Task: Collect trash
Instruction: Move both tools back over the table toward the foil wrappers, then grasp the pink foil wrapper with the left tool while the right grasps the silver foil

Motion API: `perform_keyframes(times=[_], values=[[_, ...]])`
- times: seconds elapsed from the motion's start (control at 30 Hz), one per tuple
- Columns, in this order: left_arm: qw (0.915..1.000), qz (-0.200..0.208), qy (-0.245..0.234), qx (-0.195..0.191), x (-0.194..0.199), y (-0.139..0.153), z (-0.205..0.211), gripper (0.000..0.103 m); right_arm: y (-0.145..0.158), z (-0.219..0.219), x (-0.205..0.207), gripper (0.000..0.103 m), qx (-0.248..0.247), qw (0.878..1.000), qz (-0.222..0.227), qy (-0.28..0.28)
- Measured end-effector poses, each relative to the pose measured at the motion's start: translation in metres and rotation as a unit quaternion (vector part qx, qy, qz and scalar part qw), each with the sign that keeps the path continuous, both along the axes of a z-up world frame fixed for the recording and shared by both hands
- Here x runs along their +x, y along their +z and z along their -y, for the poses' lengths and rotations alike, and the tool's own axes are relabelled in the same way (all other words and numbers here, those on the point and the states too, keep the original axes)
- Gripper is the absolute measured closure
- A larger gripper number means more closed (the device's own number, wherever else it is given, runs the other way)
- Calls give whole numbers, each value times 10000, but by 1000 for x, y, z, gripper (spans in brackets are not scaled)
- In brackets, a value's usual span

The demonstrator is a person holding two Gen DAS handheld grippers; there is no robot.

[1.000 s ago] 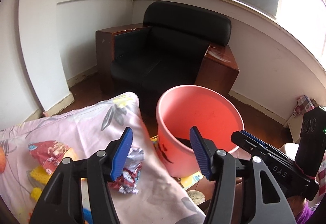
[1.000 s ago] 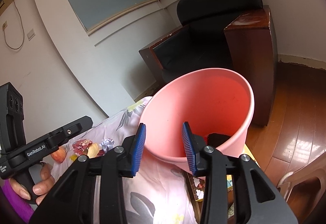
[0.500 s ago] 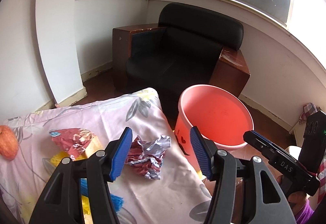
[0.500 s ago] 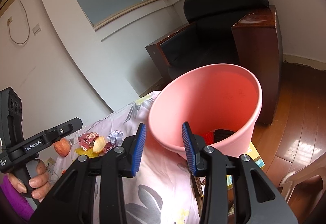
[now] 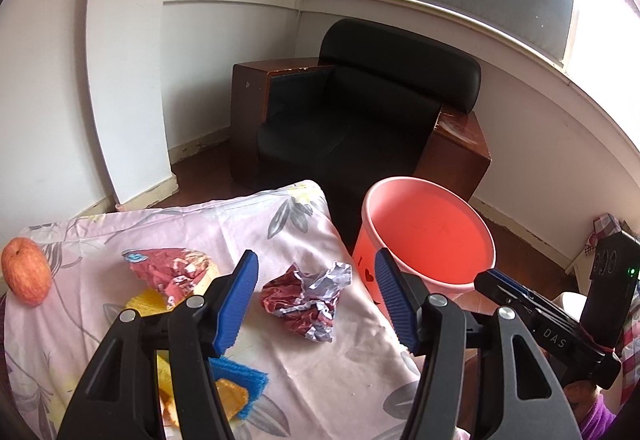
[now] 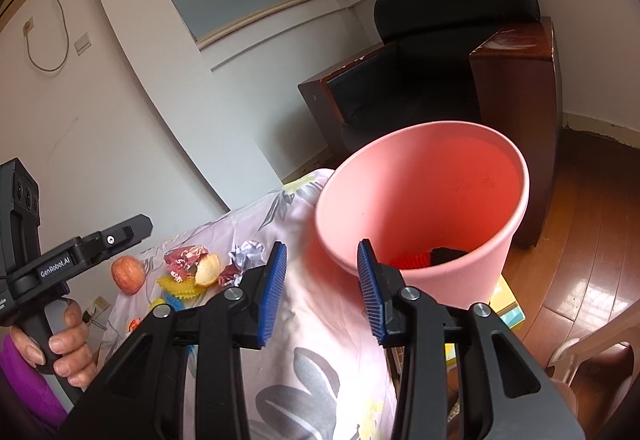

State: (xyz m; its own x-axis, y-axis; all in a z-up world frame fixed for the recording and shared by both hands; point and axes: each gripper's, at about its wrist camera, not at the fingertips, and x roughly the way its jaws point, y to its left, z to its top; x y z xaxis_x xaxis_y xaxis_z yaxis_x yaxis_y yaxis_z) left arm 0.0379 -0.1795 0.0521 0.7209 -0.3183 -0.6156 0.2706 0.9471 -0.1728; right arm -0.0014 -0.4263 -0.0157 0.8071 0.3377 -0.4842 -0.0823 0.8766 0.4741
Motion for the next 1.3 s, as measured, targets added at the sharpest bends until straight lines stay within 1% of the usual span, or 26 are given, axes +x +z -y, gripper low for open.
perform_keyframes(times=[0.13,0.47,0.77,0.9,1.0,1.17,1.3], values=[[10000,-12,80,-16,-5,0,-10,43,-4,-4,-5,65,39,10000,-64,57],[9993,61,357,-79,-16,4,-37,43,-15,-19,-15,65,-97,9993,-284,231],[9969,32,788,-62,-20,-2,-75,43,-28,-23,-15,65,-104,9984,-469,303],[9950,-34,993,-87,-16,-8,-92,43,-30,-29,-4,65,22,9973,-560,482],[9934,-104,1134,-115,-12,-14,-104,43,-26,-40,9,65,28,9961,-544,694],[9916,-171,1271,-149,-4,-22,-118,43,-18,-63,40,65,-74,9934,-475,1039],[9906,-318,1317,-185,6,-30,-125,41,-21,-77,70,65,-86,9907,-600,1218]])
